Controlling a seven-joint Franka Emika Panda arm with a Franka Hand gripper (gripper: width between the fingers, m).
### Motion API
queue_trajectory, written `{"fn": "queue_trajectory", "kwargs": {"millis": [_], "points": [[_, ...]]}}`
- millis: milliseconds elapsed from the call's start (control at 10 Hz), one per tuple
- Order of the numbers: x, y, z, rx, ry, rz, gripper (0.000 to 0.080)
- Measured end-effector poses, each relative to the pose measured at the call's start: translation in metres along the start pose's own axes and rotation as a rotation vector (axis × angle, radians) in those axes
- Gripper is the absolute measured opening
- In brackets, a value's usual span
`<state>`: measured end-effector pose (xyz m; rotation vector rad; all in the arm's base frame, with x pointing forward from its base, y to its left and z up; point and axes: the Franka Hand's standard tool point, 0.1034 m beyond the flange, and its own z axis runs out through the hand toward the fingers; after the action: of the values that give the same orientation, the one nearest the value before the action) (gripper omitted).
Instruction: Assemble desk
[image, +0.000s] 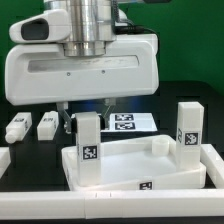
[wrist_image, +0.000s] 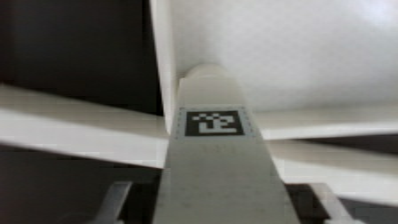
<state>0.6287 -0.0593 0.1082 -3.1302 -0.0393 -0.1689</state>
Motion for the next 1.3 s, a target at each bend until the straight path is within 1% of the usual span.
{"fn": "queue_trajectory", "kwargs": {"millis": [200, 300, 600, 700, 800, 900, 1000, 1100, 1200, 1300], "points": [[0.002, -0.005, 0.001, 0.007, 0.001, 0.325, 0.0285], [0.0, -0.009, 0.001, 0.006, -0.01, 0.409, 0.0285], [-0.001, -0.007, 0.001, 0.002, -0.02, 0.505, 0.0299], [-0.001, -0.007, 0.001, 0.003, -0.02, 0.512, 0.0383], [-0.002, -0.007, 0.001, 0.002, -0.021, 0.512, 0.0383], [-0.002, -0.007, 0.002, 0.002, -0.021, 0.512, 0.0563], [-0.002, -0.007, 0.001, 0.004, -0.023, 0.518, 0.0563], [-0.006, -0.011, -0.006, 0.015, -0.05, 0.573, 0.0634], [-0.01, -0.017, -0.02, 0.032, -0.075, 0.649, 0.0645], [-0.008, -0.021, -0.029, 0.029, -0.068, 0.65, 0.0645]]}}
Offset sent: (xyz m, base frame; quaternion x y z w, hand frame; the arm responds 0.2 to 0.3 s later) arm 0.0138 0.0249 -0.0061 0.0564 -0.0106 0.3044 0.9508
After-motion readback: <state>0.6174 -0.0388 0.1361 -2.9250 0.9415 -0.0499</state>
